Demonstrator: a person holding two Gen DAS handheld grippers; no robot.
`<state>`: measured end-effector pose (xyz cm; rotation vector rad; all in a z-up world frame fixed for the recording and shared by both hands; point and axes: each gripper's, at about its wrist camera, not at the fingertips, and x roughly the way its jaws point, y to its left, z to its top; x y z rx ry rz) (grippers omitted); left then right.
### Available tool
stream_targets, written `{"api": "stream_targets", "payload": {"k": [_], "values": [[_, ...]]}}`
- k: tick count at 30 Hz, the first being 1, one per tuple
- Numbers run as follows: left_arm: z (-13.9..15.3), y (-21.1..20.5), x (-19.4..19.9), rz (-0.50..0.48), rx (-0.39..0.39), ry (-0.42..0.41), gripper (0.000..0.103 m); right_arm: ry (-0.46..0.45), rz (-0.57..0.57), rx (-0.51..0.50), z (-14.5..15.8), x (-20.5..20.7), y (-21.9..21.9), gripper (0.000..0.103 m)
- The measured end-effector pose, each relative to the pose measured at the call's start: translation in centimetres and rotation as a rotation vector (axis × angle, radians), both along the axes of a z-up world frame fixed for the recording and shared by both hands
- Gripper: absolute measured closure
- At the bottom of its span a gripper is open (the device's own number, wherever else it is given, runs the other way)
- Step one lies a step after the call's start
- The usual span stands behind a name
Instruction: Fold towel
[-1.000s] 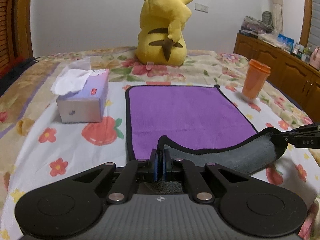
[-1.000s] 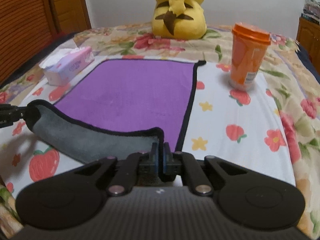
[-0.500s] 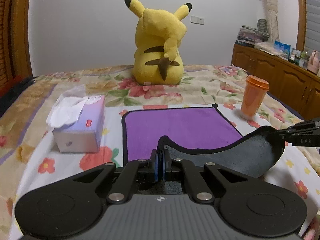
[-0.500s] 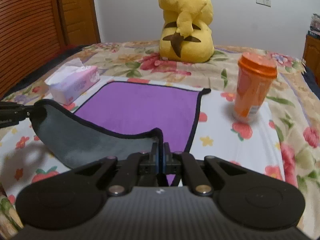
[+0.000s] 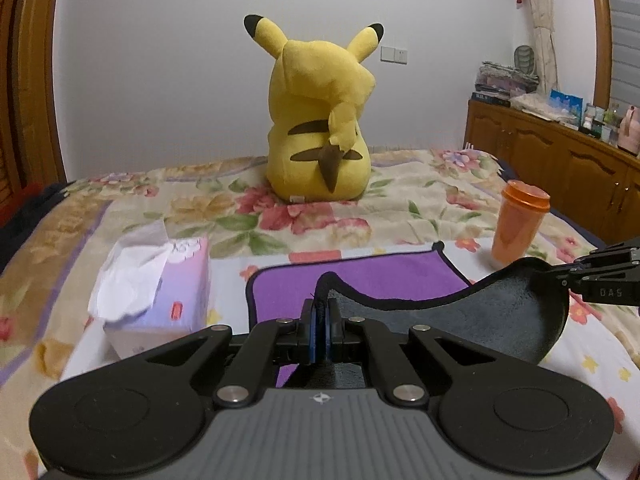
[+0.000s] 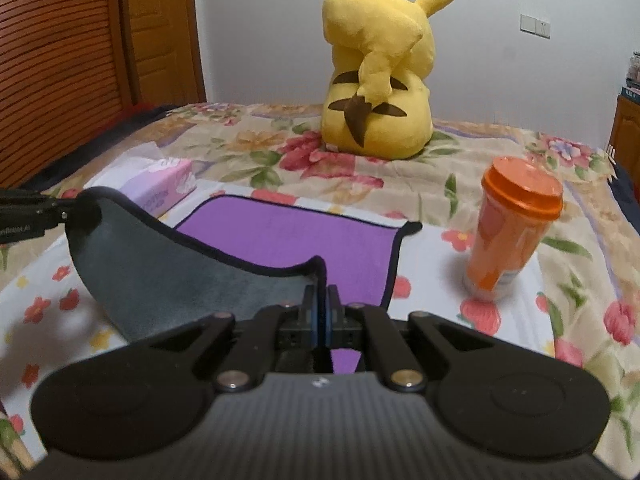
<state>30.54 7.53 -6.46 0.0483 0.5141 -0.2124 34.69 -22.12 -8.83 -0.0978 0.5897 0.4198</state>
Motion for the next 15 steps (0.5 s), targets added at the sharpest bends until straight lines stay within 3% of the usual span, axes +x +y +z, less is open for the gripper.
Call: {"api": "stream_targets", "payload": {"k": [15], "values": [[0.6,0.1,5.2,0.018,0.017,-0.04,0.096,-0.069,-0.015,-0.017,1.2,4.7,0.5,0.099]]}}
